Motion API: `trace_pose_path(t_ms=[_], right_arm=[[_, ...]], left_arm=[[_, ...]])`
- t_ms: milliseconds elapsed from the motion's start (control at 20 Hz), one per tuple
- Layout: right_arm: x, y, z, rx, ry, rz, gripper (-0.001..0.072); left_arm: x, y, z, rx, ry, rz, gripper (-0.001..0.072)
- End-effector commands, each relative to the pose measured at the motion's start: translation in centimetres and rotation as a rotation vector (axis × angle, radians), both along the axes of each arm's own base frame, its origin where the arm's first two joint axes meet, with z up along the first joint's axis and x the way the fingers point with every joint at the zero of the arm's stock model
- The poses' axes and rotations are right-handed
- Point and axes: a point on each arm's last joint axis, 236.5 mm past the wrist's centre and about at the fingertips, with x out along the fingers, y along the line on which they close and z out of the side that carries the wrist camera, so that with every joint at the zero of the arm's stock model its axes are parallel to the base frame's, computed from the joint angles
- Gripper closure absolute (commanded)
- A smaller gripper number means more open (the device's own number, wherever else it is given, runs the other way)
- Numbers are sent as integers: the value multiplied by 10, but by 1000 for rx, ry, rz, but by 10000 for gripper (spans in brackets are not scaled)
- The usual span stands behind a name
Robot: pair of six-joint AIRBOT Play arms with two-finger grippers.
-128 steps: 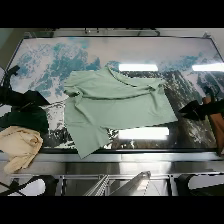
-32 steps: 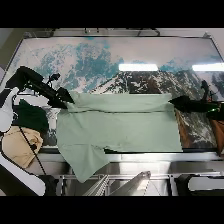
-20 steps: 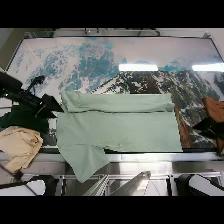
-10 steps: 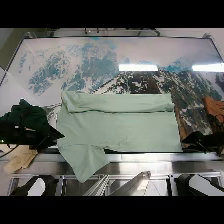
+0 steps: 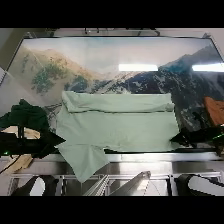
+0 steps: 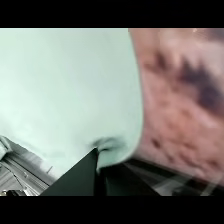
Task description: Fold the shirts.
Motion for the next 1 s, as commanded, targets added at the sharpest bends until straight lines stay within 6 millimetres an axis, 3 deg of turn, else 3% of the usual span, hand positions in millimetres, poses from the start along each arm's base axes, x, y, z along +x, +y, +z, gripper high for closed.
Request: trace_pose_path(t_ms=[0,200,250,300,450,550,600,650,750,850,950], right_arm=[[5,10,8,52,-30,7,695],[6,10,8,54,-38,9,695],[9,11,10,61,-49,4,695],[13,12,12,70,-66,-3,695],[19,11,12,64,-97,-12,695],[23,10,11,57,-106,-24,695],[25,10,12,63,-113,-34,695],[28,11,14,69,-120,-43,695],[29,11,14,72,-123,-48,695],[28,12,15,78,-121,-45,694],[31,14,18,92,-128,-57,694]], left_arm=[[-16,-9,-8,-85,138,-11,18],[-17,-10,-15,-127,189,-23,22],[-13,-8,-11,-124,158,-57,174],[-11,-7,-4,-132,125,-114,317],[-4,-10,23,-225,109,-143,337],[25,-25,59,-355,-130,-51,346],[29,-27,69,-364,-219,-12,370],[23,-22,67,-325,-242,20,392],[17,-3,42,-195,-217,109,525],[14,8,24,-157,-133,181,521],[11,16,18,-164,-47,189,452]])
